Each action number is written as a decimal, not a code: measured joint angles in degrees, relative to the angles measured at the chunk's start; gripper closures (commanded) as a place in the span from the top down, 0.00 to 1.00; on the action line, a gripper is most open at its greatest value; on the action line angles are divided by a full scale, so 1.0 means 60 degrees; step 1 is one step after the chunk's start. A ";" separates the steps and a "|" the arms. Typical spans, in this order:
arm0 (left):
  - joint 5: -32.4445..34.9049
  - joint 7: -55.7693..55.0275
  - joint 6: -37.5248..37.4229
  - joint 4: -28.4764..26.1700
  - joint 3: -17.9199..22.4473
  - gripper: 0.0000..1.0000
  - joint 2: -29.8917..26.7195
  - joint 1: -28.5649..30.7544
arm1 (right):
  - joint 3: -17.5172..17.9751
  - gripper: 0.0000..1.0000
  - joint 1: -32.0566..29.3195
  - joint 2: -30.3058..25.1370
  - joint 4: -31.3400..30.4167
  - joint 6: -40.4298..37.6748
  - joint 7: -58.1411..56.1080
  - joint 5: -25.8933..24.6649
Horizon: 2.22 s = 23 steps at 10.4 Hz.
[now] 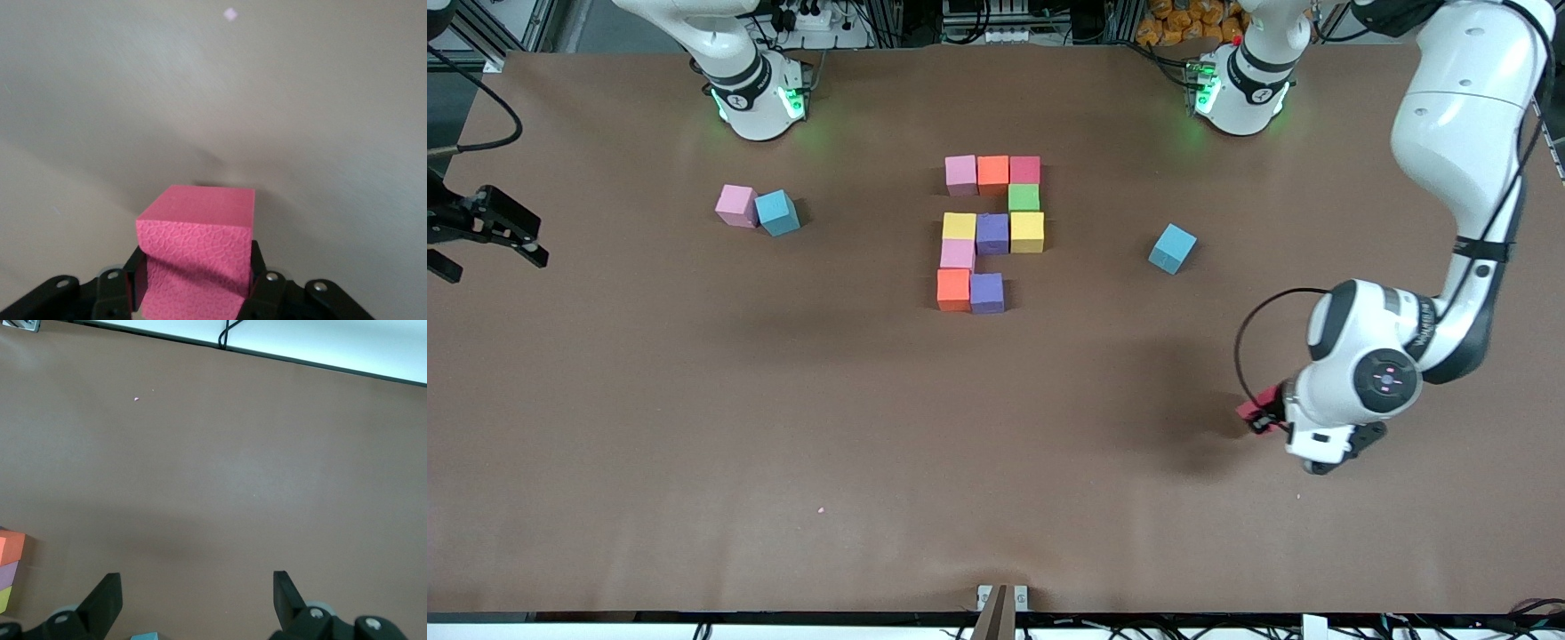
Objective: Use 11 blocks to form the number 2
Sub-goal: 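Carry the pink cube toward the figure with the left gripper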
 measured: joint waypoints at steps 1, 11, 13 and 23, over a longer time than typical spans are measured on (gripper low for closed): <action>-0.0150 -0.0729 -0.0036 -0.0002 -0.0160 0.60 -0.0003 -0.0184 | 0.0003 1.00 0.0022 0.0081 0.0000 -0.0008 0.0020 0.0004; -0.1370 -0.8350 -0.0112 -0.0063 -0.1278 0.60 -0.0002 -0.2061 | -0.0124 1.00 0.0070 0.0401 0.0019 -0.0301 0.0035 0.0011; -0.1467 -1.0009 -0.0111 -0.0098 -0.1281 0.60 0.0018 -0.2577 | -0.0167 1.00 -0.0048 0.0431 0.0022 -0.0196 0.0049 0.0009; -0.1732 -1.4565 0.0372 -0.1294 -0.1271 0.61 0.0095 -0.3878 | -0.0077 1.00 0.0088 0.0557 0.0124 -0.0395 0.0374 0.0007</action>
